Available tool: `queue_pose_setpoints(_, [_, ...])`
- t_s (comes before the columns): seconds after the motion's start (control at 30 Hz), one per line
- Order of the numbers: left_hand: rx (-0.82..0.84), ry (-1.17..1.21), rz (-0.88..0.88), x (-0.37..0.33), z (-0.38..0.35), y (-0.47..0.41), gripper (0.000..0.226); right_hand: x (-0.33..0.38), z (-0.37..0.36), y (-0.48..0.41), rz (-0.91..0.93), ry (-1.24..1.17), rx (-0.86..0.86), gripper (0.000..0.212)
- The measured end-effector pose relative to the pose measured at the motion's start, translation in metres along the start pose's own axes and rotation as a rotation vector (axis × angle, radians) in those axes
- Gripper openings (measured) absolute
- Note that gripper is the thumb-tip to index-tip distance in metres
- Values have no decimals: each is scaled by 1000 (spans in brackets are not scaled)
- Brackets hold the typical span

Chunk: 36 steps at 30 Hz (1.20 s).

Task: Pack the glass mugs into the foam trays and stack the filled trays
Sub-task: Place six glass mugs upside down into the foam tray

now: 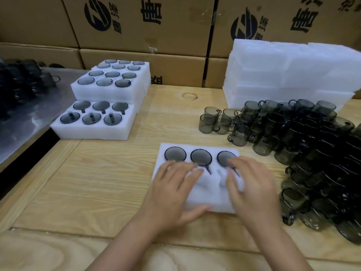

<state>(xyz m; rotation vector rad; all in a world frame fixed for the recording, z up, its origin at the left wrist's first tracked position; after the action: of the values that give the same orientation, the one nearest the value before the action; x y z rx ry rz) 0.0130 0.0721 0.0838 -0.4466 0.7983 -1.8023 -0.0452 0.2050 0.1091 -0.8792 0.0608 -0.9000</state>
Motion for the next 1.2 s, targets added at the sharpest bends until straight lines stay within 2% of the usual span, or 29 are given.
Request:
queue_pose_setpoints(0.1, [25,-133,-55,-9,-13,11,45,-58,45,33,-154,320,-96,36])
queue_pose_setpoints(0.2, [15,-171,-30,-2,-19,8,39,-95,50,61,-306,468,15,38])
queue_pose_setpoints(0.33, [-30,-175,-25,-1,-24,2,37,-106,38,77,-316,526,129,26])
queue_pose_setpoints(0.4, [-62,-174,-36,-2,-26,4,37,-105,35,78,-284,535,122,29])
queue_pose_setpoints(0.53, [-79,-193,-76,-4,-28,9,36,-101,36,75,-245,432,59,31])
queue_pose_setpoints(0.67, [-49,-141,-103,-2,-22,7,32,-80,44,61,-127,284,-14,53])
queue_pose_setpoints(0.73, [-45,25,-22,5,-13,3,40,-62,52,45,-40,195,-46,44])
queue_pose_setpoints(0.8, [-4,266,111,13,-6,-4,59,-45,50,28,48,76,-27,32])
queue_pose_setpoints(0.9, [247,568,262,13,-20,-17,90,-15,28,7,188,-130,125,26])
queue_pose_setpoints(0.97, [366,728,307,11,-33,-24,92,2,11,-5,245,-234,229,24])
queue_pose_setpoints(1.03, [313,807,373,18,-34,-32,81,12,-2,-17,239,-296,278,17])
queue_pose_setpoints(1.1, [170,849,465,31,-29,-36,68,12,-8,-25,155,-304,254,13])
queue_pose_setpoints(1.2, [-35,783,623,47,-23,-28,65,4,-10,-26,-77,-377,173,33])
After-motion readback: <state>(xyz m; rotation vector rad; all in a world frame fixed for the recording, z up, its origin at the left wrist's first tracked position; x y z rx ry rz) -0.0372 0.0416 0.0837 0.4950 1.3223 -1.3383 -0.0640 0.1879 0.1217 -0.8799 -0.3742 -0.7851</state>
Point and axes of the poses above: each hand's wrist, its own y-axis away from the middle knuckle, its own z-axis out of the back of the hand, x = y × z, the point moved 9 cm from there along -y, towards the middle knuckle
